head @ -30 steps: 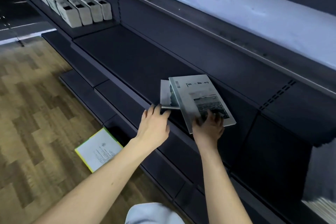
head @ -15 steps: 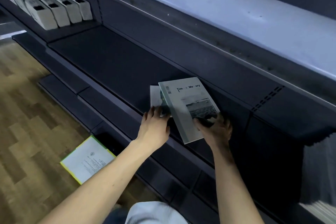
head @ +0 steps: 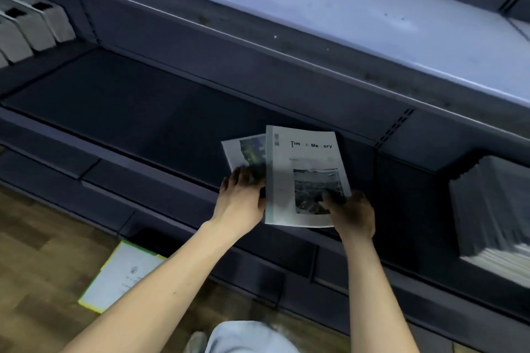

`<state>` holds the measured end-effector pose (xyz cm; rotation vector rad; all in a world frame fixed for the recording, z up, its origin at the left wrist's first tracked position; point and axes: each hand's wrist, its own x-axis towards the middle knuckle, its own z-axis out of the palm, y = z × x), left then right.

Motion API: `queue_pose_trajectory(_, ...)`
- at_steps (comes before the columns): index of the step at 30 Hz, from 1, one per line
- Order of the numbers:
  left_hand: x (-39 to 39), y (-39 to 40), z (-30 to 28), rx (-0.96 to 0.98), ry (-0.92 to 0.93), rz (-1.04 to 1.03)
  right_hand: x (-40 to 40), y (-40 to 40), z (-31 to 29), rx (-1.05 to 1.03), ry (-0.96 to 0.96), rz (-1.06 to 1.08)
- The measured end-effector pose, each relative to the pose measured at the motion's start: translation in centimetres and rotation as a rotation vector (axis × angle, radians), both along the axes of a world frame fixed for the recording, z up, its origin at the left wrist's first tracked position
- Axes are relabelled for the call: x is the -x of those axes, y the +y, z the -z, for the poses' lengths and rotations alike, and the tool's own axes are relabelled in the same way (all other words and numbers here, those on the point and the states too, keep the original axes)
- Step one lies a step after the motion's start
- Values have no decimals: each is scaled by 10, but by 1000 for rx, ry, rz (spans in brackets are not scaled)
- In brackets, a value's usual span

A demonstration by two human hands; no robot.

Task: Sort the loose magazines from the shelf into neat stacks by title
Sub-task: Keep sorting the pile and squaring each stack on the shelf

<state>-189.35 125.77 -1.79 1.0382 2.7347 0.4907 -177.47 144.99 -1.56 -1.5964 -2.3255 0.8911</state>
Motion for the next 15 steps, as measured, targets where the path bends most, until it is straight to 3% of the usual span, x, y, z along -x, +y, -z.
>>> queue_pose_trajectory(4,0,-2,-1,-17,-12,72,-17,-14,3,163,172,103)
queue_pose_trajectory(7,-2,-6,-2,-42,-29,114,-23,-39,-14,344,185,173)
queue_pose_trajectory(8,-3,-7,-2,-42,-29,126,-27,-47,-16,223,7,126)
queue_pose_trajectory(9,-3,-9,-2,-43,-32,147,-30,-47,-12,201,6,146)
queue_pose_trajectory(11,0,-12,-1,-57,-25,183,-38,-54,-6,202,233,244)
queue_pose_trajectory(15,3,-13,-3,-45,8,236,-57,-76,-7,42,319,354)
